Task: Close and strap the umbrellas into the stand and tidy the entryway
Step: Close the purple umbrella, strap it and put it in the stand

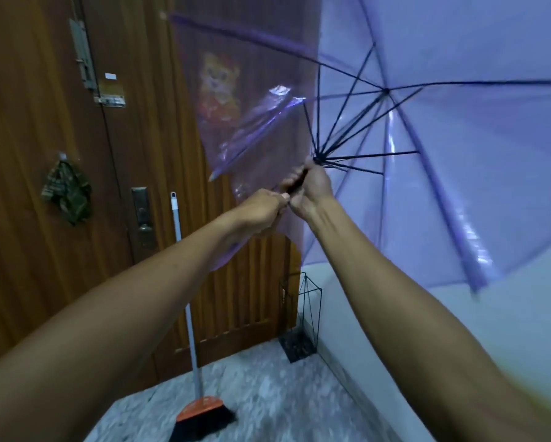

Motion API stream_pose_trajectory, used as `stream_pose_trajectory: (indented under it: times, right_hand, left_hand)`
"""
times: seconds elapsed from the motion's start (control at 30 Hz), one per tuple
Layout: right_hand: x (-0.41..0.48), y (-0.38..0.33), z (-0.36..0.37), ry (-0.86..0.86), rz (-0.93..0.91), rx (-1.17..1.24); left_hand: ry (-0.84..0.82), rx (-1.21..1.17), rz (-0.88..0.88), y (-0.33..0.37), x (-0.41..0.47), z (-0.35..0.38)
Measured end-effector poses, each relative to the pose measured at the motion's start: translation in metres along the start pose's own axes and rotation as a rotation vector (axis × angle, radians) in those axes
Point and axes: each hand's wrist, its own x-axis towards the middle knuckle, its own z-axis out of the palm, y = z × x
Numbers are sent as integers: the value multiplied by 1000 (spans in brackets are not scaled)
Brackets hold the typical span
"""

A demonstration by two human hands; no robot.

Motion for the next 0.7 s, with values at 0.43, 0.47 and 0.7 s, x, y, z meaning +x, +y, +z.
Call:
stream_pose_trajectory:
  times: [0.43,0.47,0.7]
  right_hand:
    - [-1,-43,-23,102,-127,-178]
    - [-1,-42,-23,101,-127,-180]
    - [-17,-19,-13,38,-46,-227]
  left_hand:
    - [-216,247,193,-33,-40,12]
    - [-119,267,219,-38,-38,15]
    - [135,338,192,-25,-26,26]
